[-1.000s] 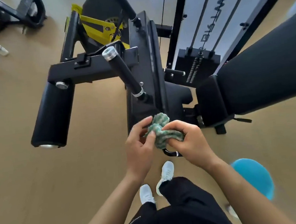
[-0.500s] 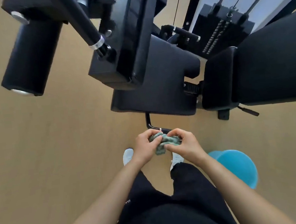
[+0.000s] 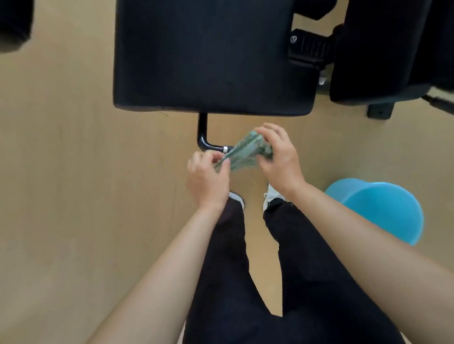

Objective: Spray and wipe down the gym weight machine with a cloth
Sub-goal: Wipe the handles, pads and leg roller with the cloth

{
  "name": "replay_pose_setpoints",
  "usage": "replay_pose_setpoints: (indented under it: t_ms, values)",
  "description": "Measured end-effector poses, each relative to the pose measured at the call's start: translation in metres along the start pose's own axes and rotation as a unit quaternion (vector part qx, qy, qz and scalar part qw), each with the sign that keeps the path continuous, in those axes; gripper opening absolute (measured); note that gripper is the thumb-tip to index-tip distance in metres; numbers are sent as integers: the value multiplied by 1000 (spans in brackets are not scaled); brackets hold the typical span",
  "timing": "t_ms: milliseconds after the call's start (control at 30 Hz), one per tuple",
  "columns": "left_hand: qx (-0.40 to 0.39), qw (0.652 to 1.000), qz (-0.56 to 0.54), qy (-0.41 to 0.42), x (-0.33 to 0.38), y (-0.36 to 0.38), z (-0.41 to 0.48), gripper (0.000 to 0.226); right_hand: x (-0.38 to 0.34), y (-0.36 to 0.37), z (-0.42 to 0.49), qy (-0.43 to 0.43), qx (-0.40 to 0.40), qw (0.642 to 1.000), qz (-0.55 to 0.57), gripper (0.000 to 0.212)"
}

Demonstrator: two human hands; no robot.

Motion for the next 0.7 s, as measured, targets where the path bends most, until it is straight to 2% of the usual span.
replay_pose_setpoints:
  t_ms: [67,133,167,233,300,367,433,533,700]
  values:
    - [41,998,-9,-41,-7,10,8,12,12,16,7,-19,1,1000,-2,62]
    - [61,980,-101,-160,-15,21,9,17,22,36,10,-51,-25,998,-15,55]
    - [54,954,-178,-234,-18,27,6,19,25,45,10,-74,-46,996,-33,49]
    - [-14,874,-337,-350,-20,42,1,13,30,58,13,-121,-82,985,-92,45]
    - [-89,809,-454,-364,-12,54,0,15,27,62,23,-135,-126,971,-150,45]
    - [-119,760,-540,-342,-3,62,5,28,23,61,37,-133,-185,956,-185,46]
    - [-122,748,-567,-323,2,67,9,41,21,56,45,-130,-222,950,-178,46]
    - [-132,758,-556,-316,0,80,5,49,34,47,43,-113,-219,958,-148,45]
    - [-193,742,-546,-340,20,111,-20,33,80,20,24,-67,-182,970,-150,43]
Point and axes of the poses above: each hand's wrist, its own z-axis towards the middle knuckle, its own y-axis out of the palm, x = y × z, the point moved 1 cm from there along z, towards the middle knuckle, and after that the axes turned 6 degrees about -y, right-handed, at the moved point
